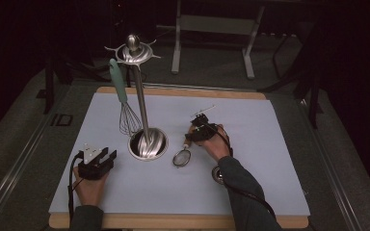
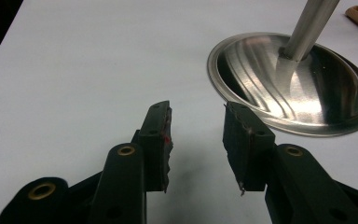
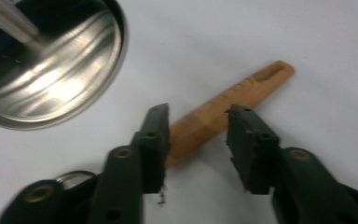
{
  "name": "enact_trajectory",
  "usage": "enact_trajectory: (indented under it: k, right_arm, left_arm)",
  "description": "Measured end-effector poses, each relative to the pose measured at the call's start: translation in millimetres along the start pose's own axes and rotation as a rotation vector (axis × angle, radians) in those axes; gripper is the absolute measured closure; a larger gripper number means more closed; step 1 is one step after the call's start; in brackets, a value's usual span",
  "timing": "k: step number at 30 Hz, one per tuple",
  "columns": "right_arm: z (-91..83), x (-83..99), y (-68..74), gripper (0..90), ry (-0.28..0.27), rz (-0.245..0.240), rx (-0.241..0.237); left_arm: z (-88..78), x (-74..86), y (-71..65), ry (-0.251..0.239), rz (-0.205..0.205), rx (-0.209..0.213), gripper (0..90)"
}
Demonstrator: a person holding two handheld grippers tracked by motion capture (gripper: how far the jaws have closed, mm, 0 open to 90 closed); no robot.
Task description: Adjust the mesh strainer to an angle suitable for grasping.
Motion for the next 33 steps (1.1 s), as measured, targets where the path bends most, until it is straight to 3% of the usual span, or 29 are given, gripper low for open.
enact_trajectory:
  k: [2,7,10,13,16,21,24,27,33]
  right_arm:
    - [1.5,1.1,5.3,50.3,0.012,0.02,-0.034]
    - [9.6,6.7,10.5,40.5,0.046,0.047,-0.005]
    - [11.6,7.4,12.6,39.8,0.045,0.05,0.011]
    - [17.1,9.1,19.0,44.9,0.068,0.049,0.018]
    - [20.2,12.1,30.0,52.8,0.085,0.037,-0.031]
    - [21.2,15.5,39.8,59.3,0.099,0.0,-0.046]
    - [17.5,16.0,40.6,63.2,0.105,-0.02,-0.039]
    - [8.9,16.3,33.6,69.3,0.111,-0.048,0.001]
    - [9.5,22.9,33.2,66.0,0.144,-0.022,-0.053]
  left_arm:
    - [0.0,0.0,0.0,0.0,0.001,0.0,62.0]
    - [0.0,0.2,0.1,0.002,0.0,0.001,62.0]
    - [0.0,0.2,0.1,0.002,0.0,0.0,62.0]
    - [-0.1,0.3,0.3,0.002,-0.001,0.0,61.9]
    - [-0.3,0.2,0.6,0.0,-0.004,0.001,61.8]
    - [-0.4,0.0,0.6,-0.003,-0.006,0.001,61.7]
    - [-0.5,-0.1,0.7,-0.005,-0.007,0.002,61.6]
    - [-0.3,0.1,0.7,-0.002,-0.004,-0.001,61.3]
    - [-0.2,0.3,0.7,0.002,0.0,-0.006,61.2]
Point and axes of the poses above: each handheld gripper's, and its own axes: z roughly forward along the jaws, x roughly out of its underside, y roughly to its left, the point moved 10 cm from there along z, roughly forward along the jaws, and after that the axes turned 10 degrees about z, right-handed, at the moved point
